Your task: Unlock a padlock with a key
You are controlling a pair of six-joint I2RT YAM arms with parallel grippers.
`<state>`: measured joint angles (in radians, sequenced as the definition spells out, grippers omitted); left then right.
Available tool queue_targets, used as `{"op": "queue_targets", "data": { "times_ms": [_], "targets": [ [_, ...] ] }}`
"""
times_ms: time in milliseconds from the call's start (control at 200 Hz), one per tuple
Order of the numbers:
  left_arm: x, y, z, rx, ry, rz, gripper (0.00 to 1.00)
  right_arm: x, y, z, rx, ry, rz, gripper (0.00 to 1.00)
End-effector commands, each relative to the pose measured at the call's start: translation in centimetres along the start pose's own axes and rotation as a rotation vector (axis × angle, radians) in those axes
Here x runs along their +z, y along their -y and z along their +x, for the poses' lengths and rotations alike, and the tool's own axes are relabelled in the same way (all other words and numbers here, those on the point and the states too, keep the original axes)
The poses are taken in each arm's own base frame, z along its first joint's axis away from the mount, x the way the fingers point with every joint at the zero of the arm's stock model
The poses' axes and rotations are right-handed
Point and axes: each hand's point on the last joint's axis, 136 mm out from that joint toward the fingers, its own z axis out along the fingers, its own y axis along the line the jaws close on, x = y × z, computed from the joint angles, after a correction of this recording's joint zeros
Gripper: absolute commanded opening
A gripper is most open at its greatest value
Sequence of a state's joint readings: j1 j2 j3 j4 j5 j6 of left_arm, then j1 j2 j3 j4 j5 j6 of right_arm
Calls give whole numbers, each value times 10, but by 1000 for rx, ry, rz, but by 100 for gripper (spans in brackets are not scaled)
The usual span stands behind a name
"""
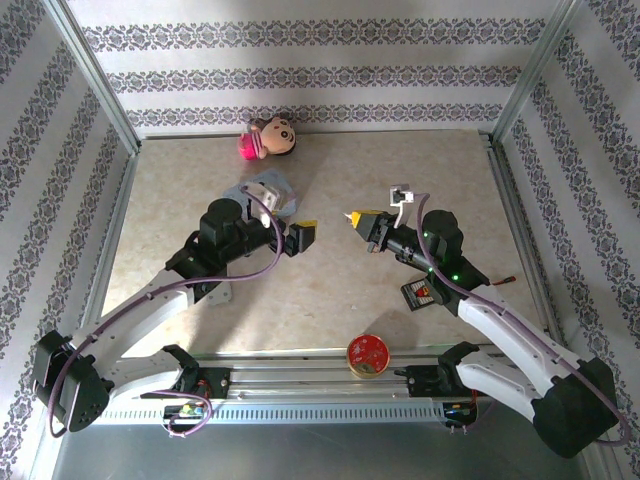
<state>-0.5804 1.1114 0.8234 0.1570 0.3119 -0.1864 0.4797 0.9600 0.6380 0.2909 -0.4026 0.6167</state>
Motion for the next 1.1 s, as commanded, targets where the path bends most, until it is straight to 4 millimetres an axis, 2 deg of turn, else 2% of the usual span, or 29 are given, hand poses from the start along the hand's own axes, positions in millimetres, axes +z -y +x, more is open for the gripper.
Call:
{"op": "queue_targets", "data": {
  "times_ms": [0, 125, 290, 505, 580, 665, 954, 1094],
  "targets": [
    [-3, -6, -17, -119, 96, -14, 99, 0, -4, -15, 24, 75, -25, 0],
    [5, -11, -11, -223, 56, -1, 100, 3, -1, -13, 41, 77, -33, 0],
    [9, -1, -18, -286, 103, 109, 100, 7, -2, -13, 60, 85, -56, 0],
    [10, -7, -32, -420, 166, 220, 91, 11, -6, -16, 69, 95, -91, 0],
    [10, -11, -35, -462, 187, 270, 85, 12, -8, -17, 74, 97, -102, 0],
    [11, -12, -36, -477, 197, 301, 80, 14, -8, -16, 80, 96, -111, 0],
    [12, -12, -35, -471, 183, 304, 78, 20, -13, -20, 90, 95, -148, 0],
    [13, -7, -38, -486, 185, 340, 74, 23, -15, -20, 93, 88, -166, 0]
  ]
}}
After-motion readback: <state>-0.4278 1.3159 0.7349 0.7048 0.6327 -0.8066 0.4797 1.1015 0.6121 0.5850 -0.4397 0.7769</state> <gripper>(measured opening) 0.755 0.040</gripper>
